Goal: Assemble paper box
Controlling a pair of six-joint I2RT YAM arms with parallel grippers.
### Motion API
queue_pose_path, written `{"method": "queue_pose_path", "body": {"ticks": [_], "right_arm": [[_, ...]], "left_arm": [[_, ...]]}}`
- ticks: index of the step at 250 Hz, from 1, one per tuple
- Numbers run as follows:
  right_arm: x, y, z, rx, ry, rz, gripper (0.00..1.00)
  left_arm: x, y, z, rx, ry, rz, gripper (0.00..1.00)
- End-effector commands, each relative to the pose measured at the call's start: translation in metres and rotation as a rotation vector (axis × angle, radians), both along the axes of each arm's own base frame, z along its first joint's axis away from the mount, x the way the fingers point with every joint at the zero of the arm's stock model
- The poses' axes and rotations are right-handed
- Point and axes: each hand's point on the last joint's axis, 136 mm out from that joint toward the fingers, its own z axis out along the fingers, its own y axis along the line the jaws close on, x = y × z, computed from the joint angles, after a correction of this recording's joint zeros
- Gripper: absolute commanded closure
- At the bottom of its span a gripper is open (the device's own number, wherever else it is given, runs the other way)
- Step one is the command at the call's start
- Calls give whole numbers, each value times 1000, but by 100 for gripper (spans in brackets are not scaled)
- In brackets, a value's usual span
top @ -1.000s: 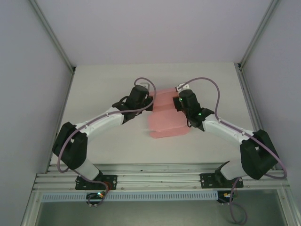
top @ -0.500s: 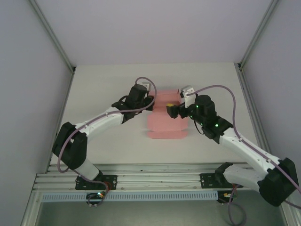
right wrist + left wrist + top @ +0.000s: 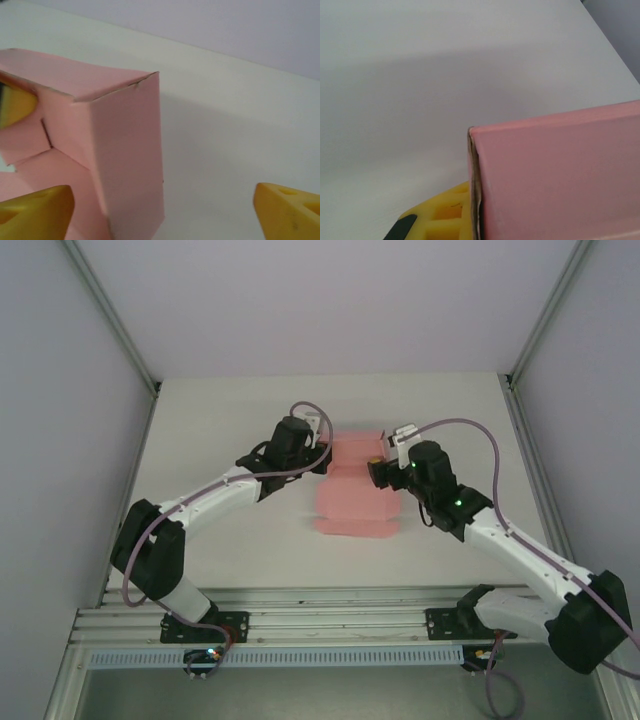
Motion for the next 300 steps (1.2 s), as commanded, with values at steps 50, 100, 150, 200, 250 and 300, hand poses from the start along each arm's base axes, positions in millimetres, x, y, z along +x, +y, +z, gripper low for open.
{"method": "queue_pose_path", "body": {"ticks": [50, 100, 150, 200, 250, 300], "right_arm": [[29, 5, 15, -19, -43, -98, 71], [33, -3, 9, 2, -22, -213, 100], [29, -4, 8, 28, -17, -256, 100], [27, -8, 1, 12, 13, -282, 100], [25, -10, -2, 1, 30, -289, 100], [23, -12, -7, -11, 44, -293, 100]], "left_arm": [[3, -5, 12, -19, 12, 9, 100], [5, -4, 4, 5, 61, 39, 79], [0, -5, 1, 25, 75, 35, 61], [-11, -10, 11, 15, 43, 1, 48], [-25, -18, 22, -31, 41, -74, 36], [-44, -25, 45, -131, 4, -170, 14]]}}
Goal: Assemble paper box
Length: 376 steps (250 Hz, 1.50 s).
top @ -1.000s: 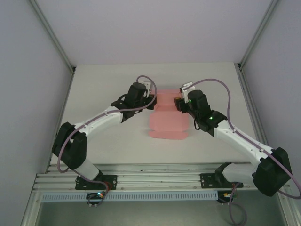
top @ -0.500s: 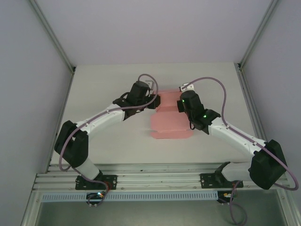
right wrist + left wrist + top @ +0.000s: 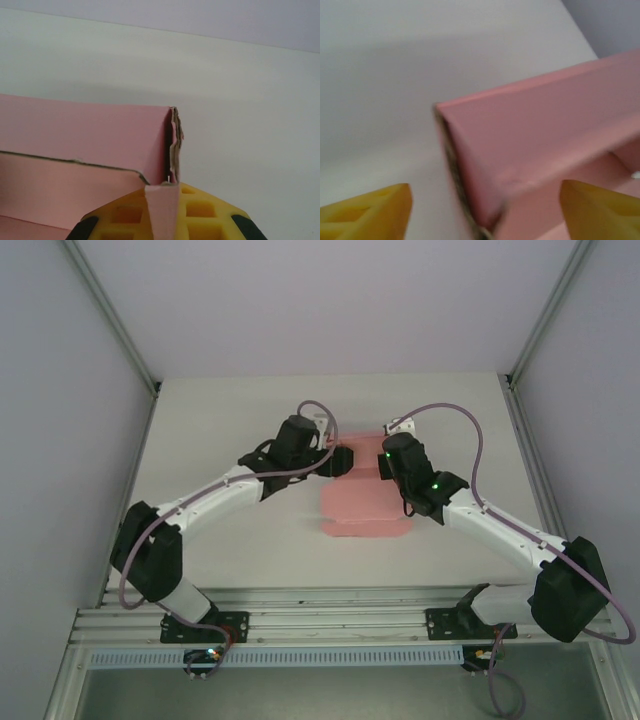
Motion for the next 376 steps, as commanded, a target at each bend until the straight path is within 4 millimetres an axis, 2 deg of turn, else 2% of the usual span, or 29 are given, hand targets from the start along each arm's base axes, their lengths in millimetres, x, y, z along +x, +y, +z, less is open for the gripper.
{"method": "queue_pose_path", "body": {"ticks": [1, 14, 33, 52, 71, 80, 112, 143, 156, 175, 199, 210, 225, 242, 257, 288, 299, 348, 376], "right_arm": [[2, -4, 6, 4, -11, -43, 100], [1, -3, 7, 5, -12, -42, 100], [1, -4, 8, 5, -14, -47, 100], [1, -5, 11, 11, -20, -48, 100], [1, -4, 11, 18, -23, -45, 100], [1, -3, 12, 20, -23, -44, 100], [2, -1, 12, 29, -22, -36, 100], [0, 0, 14, 39, -23, -25, 100], [-1, 4, 16, 51, -27, -6, 100], [-2, 10, 15, 74, -23, 27, 100], [-4, 13, 17, 85, -20, 47, 100], [-5, 12, 19, 84, -23, 46, 100], [-6, 11, 22, 85, -32, 48, 100], [-7, 12, 22, 94, -36, 60, 100], [-8, 15, 21, 100, -31, 73, 100], [-8, 13, 21, 92, -24, 64, 100], [-8, 11, 22, 86, -28, 57, 100], [-12, 2, 35, 76, -70, 35, 100], [-15, -3, 44, 63, -100, 24, 100]], "left_arm": [[-16, -3, 31, -88, -52, -72, 13], [-17, 3, 32, -80, -63, -55, 10], [-17, 15, 29, -52, -57, -19, 12], [-13, 29, 19, 8, -41, 40, 34], [-8, 38, 9, 64, -25, 87, 49], [-6, 37, 7, 68, -19, 86, 53], [-2, 22, 5, 49, -6, 44, 56], [9, 25, -5, 109, 0, 85, 61], [14, 27, -7, 124, -9, 101, 67], [22, 26, -9, 137, -31, 115, 68], [30, 25, -14, 169, -38, 135, 81], [33, 25, -16, 189, -45, 138, 81], [36, 25, -23, 215, -48, 140, 75], [40, 25, -28, 228, -49, 150, 77], [42, 22, -29, 224, -49, 145, 81], [46, 23, -28, 238, -57, 163, 100], [47, 26, -29, 258, -68, 176, 100], [57, 64, -46, 501, -85, 337, 100], [59, 88, -66, 689, -55, 412, 100]]}}
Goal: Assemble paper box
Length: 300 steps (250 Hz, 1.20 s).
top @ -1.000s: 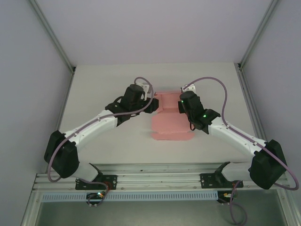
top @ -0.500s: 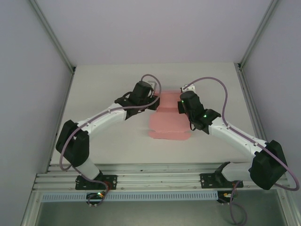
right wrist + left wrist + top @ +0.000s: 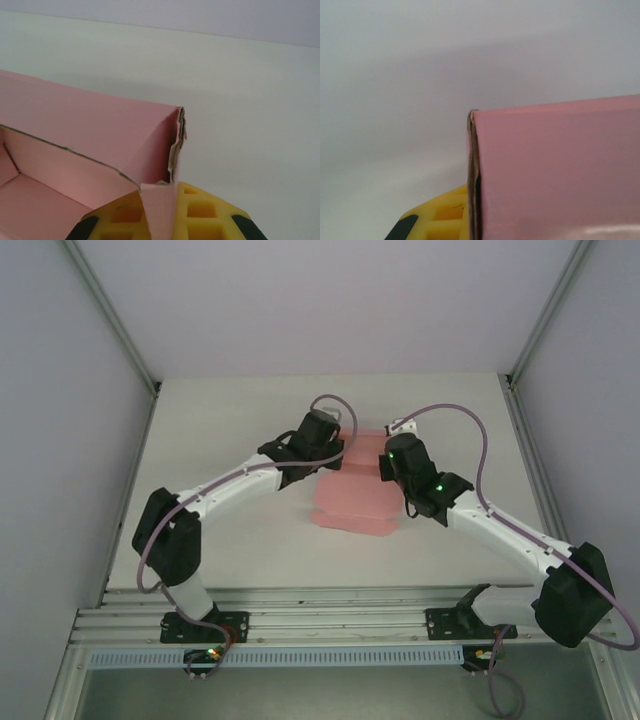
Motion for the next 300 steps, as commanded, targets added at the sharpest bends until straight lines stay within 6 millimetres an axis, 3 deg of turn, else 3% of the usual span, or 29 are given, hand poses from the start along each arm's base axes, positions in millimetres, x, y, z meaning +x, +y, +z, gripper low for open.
{"method": "queue_pose_path", "body": {"ticks": [1, 26, 45, 61, 81, 110, 136, 191, 236, 257, 300], "right_arm": [[-8, -7, 37, 20, -101, -9, 100], [-10, -14, 45, 1, -119, -30, 100], [-12, -16, 49, 9, -137, -33, 100], [-13, -14, 48, 23, -139, -23, 100], [-13, -7, 40, 48, -120, 5, 100], [-11, 11, 23, 99, -74, 78, 100], [-9, 12, 15, 99, -42, 68, 100], [-5, 6, 5, 66, 2, 22, 100], [-3, 4, 0, 52, 21, 2, 100], [-1, 5, -1, 42, 27, 18, 100], [4, -4, -18, 77, 139, 79, 100]], "left_arm": [[17, 81, -50, 404, 38, 253, 100], [17, 111, -56, 600, 64, 362, 100], [17, 112, -60, 589, 67, 367, 100], [18, 97, -66, 472, 84, 306, 100], [19, 60, -59, 260, 55, 173, 97], [3, -8, -22, -74, -15, -127, 73], [-9, -25, 4, -198, -38, -215, 68], [-32, -22, 20, -237, -44, -274, 40], [-42, -8, 27, -196, -57, -255, 19], [-47, -5, 30, -196, -55, -264, 0], [-63, 6, 41, -194, -61, -288, 0]]}}
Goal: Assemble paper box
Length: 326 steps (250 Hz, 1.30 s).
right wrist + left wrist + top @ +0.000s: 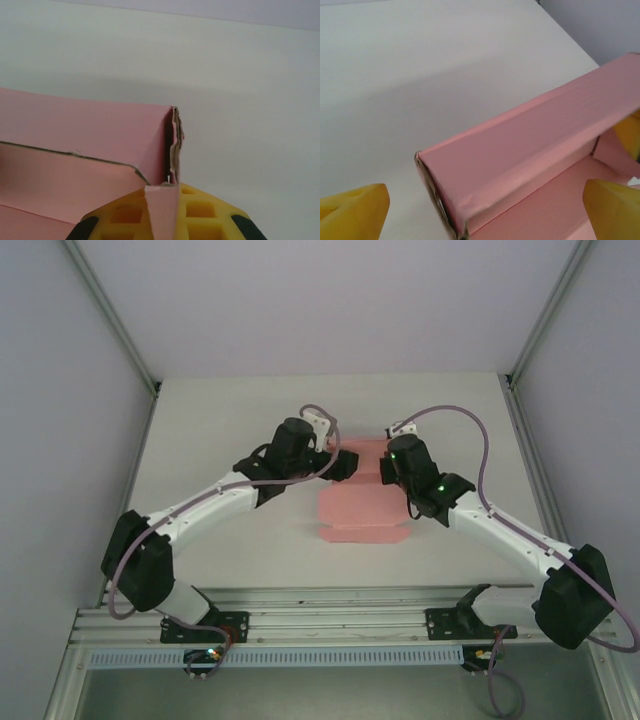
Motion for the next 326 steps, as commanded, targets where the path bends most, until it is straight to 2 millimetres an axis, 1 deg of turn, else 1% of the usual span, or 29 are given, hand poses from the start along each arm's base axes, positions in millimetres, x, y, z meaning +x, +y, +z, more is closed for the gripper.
{"method": "queue_pose_path", "body": {"ticks": [1, 15, 33, 47, 53, 57, 72, 84, 106, 119, 139, 173, 193, 206, 218, 242, 267, 286, 301, 304, 312, 326], "right_arm": [[5, -3, -4, 57, 80, 52, 100], [6, -9, -13, 90, 144, 47, 100], [1, -9, -26, 61, 245, 96, 100], [-5, 0, -34, 10, 320, 198, 100], [-13, 4, -36, -11, 355, 256, 100], [-14, 7, -44, -27, 389, 291, 100], [-21, 13, -54, -58, 449, 371, 100], [-24, 17, -61, -49, 503, 418, 100], [-26, 32, -68, -25, 597, 553, 100], [-28, 41, -74, -53, 630, 669, 100], [-32, 48, -87, -131, 681, 817, 100], [-26, 47, -111, -314, 762, 982, 100], [-15, 45, -122, -473, 789, 1021, 100], [-8, 48, -127, -560, 799, 1037, 100], [-5, 54, -129, -594, 815, 1064, 100], [6, 68, -139, -602, 813, 1082, 93], [20, 76, -151, -613, 788, 1057, 88], [28, 82, -151, -624, 750, 1057, 86], [34, 86, -146, -635, 717, 1052, 78], [35, 87, -145, -636, 710, 1052, 75], [36, 88, -142, -643, 700, 1049, 63], [42, 90, -135, -657, 667, 1028, 53]], "left_arm": [[-17, 11, 6, 16, -4, -33, 0], [-22, 18, 9, 17, -12, -25, 0], [-25, 29, 12, 10, -18, -10, 0], [-26, 39, 13, 3, -12, 16, 0], [-26, 43, 13, 2, -7, 27, 0], [-25, 47, 13, 1, -1, 37, 0], [-23, 58, 10, -3, 14, 67, 0], [-22, 64, 4, -8, 39, 83, 0], [-20, 76, -11, -18, 90, 119, 0], [-19, 82, -19, -31, 120, 134, 0], [-18, 89, -27, -49, 154, 149, 0], [-16, 103, -38, -47, 179, 186, 0], [-15, 111, -43, -42, 193, 208, 0], [-14, 114, -45, -43, 199, 213, 0], [-13, 116, -46, -42, 200, 218, 0], [-11, 118, -49, -44, 207, 229, 0], [-9, 118, -53, -54, 217, 229, 0], [-9, 117, -57, -54, 232, 228, 0], [-8, 118, -58, -53, 241, 234, 0], [-7, 118, -58, -52, 243, 234, 0], [-7, 118, -58, -52, 245, 236, 0], [-7, 118, -59, -55, 249, 235, 0]]}}
